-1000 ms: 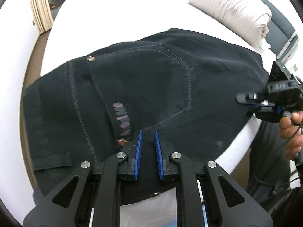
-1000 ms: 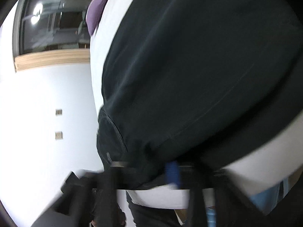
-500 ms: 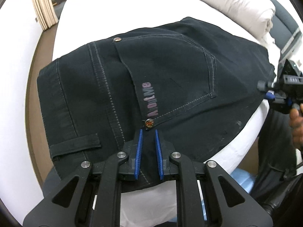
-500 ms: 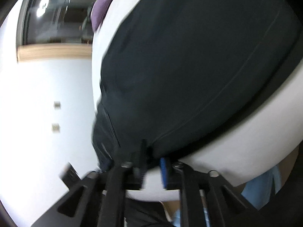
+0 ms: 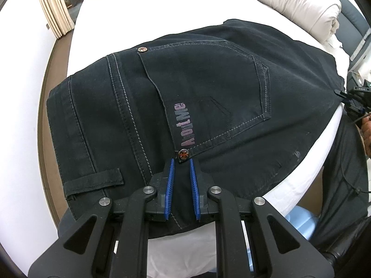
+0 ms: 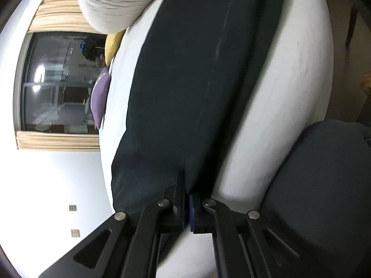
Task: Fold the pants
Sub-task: 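Lay the folded jeans flat and open the right gripper, withdrawing it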
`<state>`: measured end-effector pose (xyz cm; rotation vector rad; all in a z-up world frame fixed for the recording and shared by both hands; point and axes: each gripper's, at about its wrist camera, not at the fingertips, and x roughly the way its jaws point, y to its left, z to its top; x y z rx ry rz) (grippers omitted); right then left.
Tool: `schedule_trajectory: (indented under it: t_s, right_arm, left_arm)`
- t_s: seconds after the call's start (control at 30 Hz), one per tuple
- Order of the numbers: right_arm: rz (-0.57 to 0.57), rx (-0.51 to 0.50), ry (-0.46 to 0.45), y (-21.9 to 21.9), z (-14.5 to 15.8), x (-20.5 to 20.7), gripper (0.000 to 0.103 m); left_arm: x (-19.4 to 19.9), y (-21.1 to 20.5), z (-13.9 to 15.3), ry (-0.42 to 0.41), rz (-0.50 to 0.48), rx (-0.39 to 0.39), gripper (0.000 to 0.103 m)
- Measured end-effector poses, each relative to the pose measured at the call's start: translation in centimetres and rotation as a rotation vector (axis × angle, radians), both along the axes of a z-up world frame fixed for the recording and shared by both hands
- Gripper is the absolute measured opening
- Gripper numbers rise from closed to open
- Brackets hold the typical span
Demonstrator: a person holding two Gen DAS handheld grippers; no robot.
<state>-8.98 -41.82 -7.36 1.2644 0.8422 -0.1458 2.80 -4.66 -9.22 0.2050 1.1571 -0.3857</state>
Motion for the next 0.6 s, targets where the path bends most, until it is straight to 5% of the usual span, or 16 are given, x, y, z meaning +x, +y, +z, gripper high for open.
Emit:
schedule_trajectory:
  t_s: [0.1, 0.17, 0.27, 0.3, 0.37, 0.6]
  right_arm:
    - [-0.043, 0.002, -0.010, -1.3, 0.8, 1.1, 0.016]
    - [-0.121, -0.026, -0.039, -2.8, 1.2, 1.4, 0.037]
    - [-0.264, -0.091, -0.046, -6.8, 1.5, 0.9, 0.042]
    - [-0.296, -0.091, -0.050, -8.3, 1.4, 0.8, 0.041]
    - [-0.307, -0.110, 0.005, -10.0, 1.1, 0.5, 0.007]
    - [-0.384, -0.130, 0.060, -11.7, 0.3, -2.5, 0.000]
  left_arm:
    - [0.2, 0.1, 0.0, 0.002, -0.001, 0.000, 0.014]
    - [0.0, 0.0, 0.0, 0.003, 0.003, 0.000, 0.014]
    - [0.0, -0.3, 0.0, -0.001, 0.006, 0.005, 0.014]
    - [0.0, -0.3, 0.0, -0.002, 0.007, 0.007, 0.014]
    - [0.0, -0.4, 0.0, -0.004, 0.010, 0.008, 0.014]
    - [-0.1, -0.4, 0.0, -0.007, 0.010, 0.013, 0.014]
